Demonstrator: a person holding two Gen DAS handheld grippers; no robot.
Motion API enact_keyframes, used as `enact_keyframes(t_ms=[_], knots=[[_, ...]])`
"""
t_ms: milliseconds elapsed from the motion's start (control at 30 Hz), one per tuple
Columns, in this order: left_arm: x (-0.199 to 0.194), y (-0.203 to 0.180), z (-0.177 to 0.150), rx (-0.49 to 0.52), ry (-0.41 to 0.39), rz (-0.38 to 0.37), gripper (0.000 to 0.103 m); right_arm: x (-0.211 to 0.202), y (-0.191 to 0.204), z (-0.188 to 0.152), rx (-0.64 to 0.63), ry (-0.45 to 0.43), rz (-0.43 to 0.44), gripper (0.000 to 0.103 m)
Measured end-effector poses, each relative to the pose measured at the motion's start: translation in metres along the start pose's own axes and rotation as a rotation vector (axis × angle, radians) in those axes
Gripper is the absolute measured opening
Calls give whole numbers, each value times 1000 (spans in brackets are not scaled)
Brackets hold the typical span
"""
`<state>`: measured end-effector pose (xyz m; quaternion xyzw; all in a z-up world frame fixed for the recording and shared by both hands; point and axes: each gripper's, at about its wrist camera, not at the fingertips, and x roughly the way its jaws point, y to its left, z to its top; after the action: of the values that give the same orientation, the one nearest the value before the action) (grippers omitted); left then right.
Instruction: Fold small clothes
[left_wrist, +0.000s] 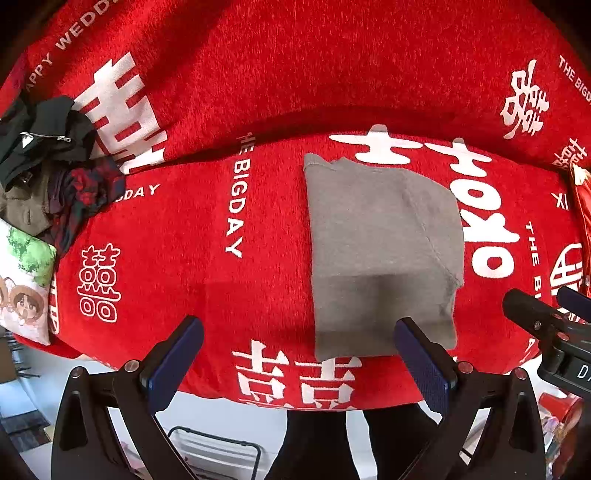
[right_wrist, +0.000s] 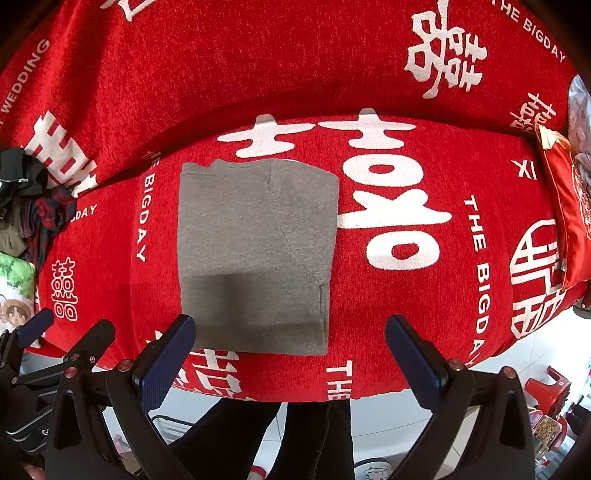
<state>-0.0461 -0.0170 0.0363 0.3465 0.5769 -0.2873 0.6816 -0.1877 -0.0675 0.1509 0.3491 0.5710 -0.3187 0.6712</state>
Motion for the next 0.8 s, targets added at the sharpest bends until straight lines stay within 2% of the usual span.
enact_keyframes(t_ms=[800], knots=[[-1, -4, 1, -3, -13, 2, 103, 2, 1, 2, -6, 5, -6, 102]])
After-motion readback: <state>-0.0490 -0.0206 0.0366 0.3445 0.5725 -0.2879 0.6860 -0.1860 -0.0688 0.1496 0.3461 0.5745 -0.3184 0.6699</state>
